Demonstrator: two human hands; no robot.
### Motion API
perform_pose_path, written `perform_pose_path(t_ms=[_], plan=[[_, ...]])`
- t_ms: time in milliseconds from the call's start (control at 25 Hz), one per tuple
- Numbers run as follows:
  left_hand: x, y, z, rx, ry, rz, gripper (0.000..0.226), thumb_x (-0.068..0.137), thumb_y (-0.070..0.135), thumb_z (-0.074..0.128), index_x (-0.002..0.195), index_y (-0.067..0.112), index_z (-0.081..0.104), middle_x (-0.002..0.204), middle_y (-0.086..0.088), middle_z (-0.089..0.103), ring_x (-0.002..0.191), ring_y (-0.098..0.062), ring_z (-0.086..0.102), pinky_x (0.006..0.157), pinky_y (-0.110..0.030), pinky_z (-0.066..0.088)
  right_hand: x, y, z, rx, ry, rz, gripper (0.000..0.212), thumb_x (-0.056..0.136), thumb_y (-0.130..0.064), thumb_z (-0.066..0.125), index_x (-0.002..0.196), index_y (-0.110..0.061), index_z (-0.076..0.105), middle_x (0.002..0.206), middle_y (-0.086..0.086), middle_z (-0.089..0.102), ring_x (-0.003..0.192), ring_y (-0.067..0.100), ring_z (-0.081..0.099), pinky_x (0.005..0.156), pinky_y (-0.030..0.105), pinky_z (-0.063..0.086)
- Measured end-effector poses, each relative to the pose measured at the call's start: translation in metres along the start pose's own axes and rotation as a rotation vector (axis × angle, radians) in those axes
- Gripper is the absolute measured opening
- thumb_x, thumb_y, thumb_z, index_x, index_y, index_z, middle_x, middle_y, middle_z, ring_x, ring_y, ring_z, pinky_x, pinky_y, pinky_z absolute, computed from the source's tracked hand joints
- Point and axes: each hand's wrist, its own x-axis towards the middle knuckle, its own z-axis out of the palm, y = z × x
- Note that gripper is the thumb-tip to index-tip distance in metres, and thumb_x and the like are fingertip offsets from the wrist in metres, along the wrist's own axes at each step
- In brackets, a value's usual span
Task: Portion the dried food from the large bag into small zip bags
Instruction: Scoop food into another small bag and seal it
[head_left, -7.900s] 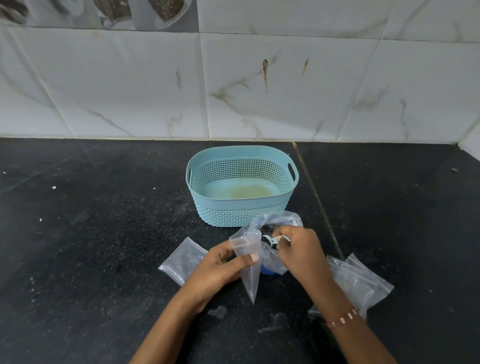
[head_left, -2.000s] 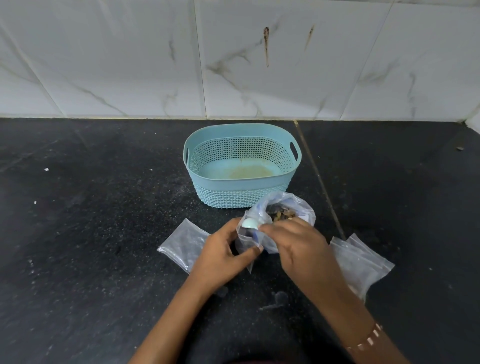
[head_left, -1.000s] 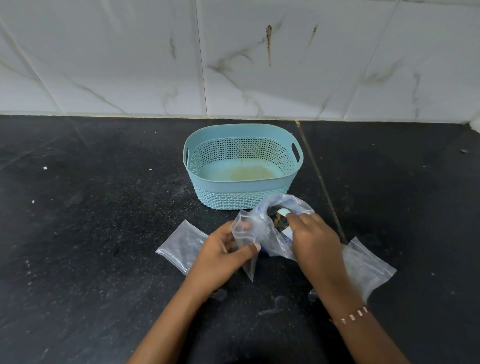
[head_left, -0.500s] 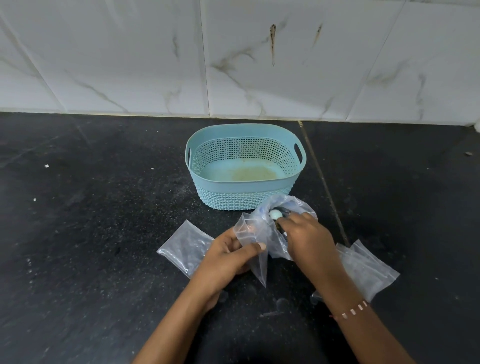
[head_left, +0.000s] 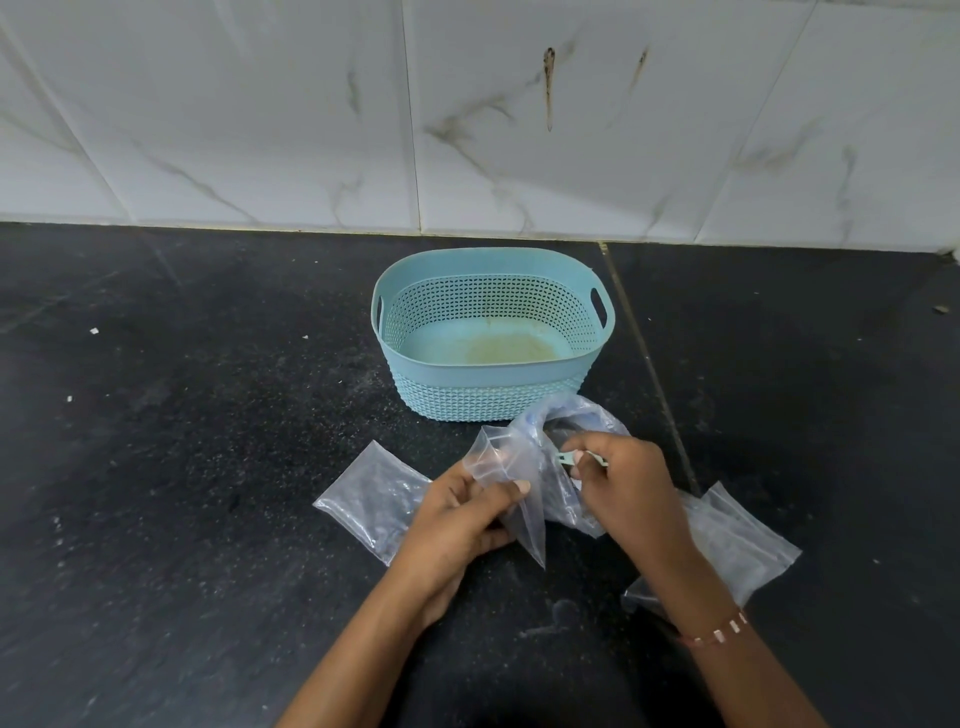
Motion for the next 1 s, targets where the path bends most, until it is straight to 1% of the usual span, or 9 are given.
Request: perform_pose_path(t_ms=[80, 160, 240, 320, 440, 560, 680, 920, 1000], plan=[[0.002, -0.003, 0.0, -0.042, -0.002, 0.026, 0.027, 0.069, 0.013, 0.066, 0.096, 0.01, 0.065, 0.095, -0.019, 0.068, 0.087, -0.027, 0.066, 0.067, -0.03, 0.057, 0.0, -0.003, -0.002, 0.091, -0.014, 0.104, 0.022, 0.087, -0.002, 0.052, 0.096, -0.01, 0.071, 0.085, 0.008, 0.07, 0.06, 0.014, 0.058, 0.058, 0.022, 0.047], [0.003, -0.003, 0.001, -0.052, -0.006, 0.063, 0.024, 0.068, 0.011, 0.065, 0.092, 0.012, 0.066, 0.088, -0.01, 0.073, 0.08, -0.02, 0.07, 0.067, -0.025, 0.056, 0.002, -0.006, -0.004, 0.141, -0.038, 0.179, 0.021, 0.087, -0.002, 0.052, 0.092, -0.01, 0.071, 0.075, 0.004, 0.066, 0.055, 0.013, 0.056, 0.052, 0.023, 0.046], [0.005, -0.001, 0.003, -0.011, -0.011, 0.097, 0.026, 0.068, 0.011, 0.064, 0.094, 0.012, 0.065, 0.086, -0.006, 0.074, 0.08, -0.017, 0.07, 0.073, -0.025, 0.056, 0.006, -0.006, -0.006, 0.216, -0.074, 0.261, 0.021, 0.086, -0.001, 0.052, 0.088, -0.01, 0.07, 0.064, 0.002, 0.062, 0.048, 0.006, 0.054, 0.046, 0.019, 0.044], [0.007, 0.0, 0.003, 0.063, -0.01, 0.142, 0.03, 0.069, 0.013, 0.065, 0.099, 0.012, 0.065, 0.09, -0.005, 0.074, 0.087, -0.018, 0.069, 0.084, -0.03, 0.055, 0.009, -0.005, -0.009, 0.341, -0.106, 0.362, 0.021, 0.086, 0.0, 0.05, 0.088, -0.008, 0.069, 0.061, 0.003, 0.063, 0.038, 0.003, 0.048, 0.04, 0.017, 0.039], [0.008, 0.001, 0.003, 0.13, 0.003, 0.186, 0.027, 0.072, 0.01, 0.067, 0.099, 0.016, 0.065, 0.092, -0.001, 0.074, 0.09, -0.015, 0.068, 0.088, -0.028, 0.053, 0.012, -0.005, -0.017, 0.525, -0.117, 0.478, 0.022, 0.088, 0.003, 0.048, 0.088, -0.006, 0.068, 0.067, 0.01, 0.068, 0.044, 0.01, 0.046, 0.04, 0.019, 0.038], [0.008, 0.0, 0.001, 0.137, 0.01, 0.204, 0.03, 0.081, -0.005, 0.062, 0.1, 0.018, 0.062, 0.086, 0.005, 0.075, 0.085, -0.007, 0.069, 0.079, -0.017, 0.053, 0.011, -0.008, -0.025, 0.627, -0.138, 0.521, 0.022, 0.088, 0.005, 0.046, 0.086, -0.004, 0.066, 0.068, 0.014, 0.067, 0.046, 0.012, 0.047, 0.04, 0.019, 0.039], [0.008, -0.001, -0.001, 0.198, 0.037, 0.214, 0.032, 0.081, -0.009, 0.059, 0.101, 0.017, 0.06, 0.078, 0.011, 0.074, 0.077, 0.0, 0.068, 0.068, -0.01, 0.05, 0.008, -0.01, -0.032, 0.678, -0.124, 0.54, 0.021, 0.089, 0.006, 0.045, 0.087, -0.001, 0.064, 0.067, 0.015, 0.064, 0.045, 0.013, 0.046, 0.037, 0.019, 0.039], [0.009, 0.0, -0.003, 0.35, -0.009, 0.283, 0.039, 0.08, -0.01, 0.06, 0.096, 0.026, 0.06, 0.082, 0.025, 0.071, 0.082, 0.008, 0.064, 0.074, -0.007, 0.047, -0.001, -0.002, -0.04, 0.704, -0.044, 0.516, 0.022, 0.088, 0.007, 0.048, 0.079, -0.005, 0.064, 0.064, 0.016, 0.066, 0.039, 0.011, 0.049, 0.038, 0.02, 0.043], [0.009, -0.001, -0.002, 0.371, -0.017, 0.299, 0.039, 0.08, -0.009, 0.061, 0.096, 0.027, 0.061, 0.084, 0.024, 0.071, 0.084, 0.008, 0.064, 0.076, -0.008, 0.047, -0.003, 0.0, -0.04, 0.713, -0.02, 0.533, 0.024, 0.088, 0.007, 0.047, 0.076, -0.006, 0.063, 0.064, 0.016, 0.066, 0.04, 0.012, 0.049, 0.037, 0.02, 0.042]])
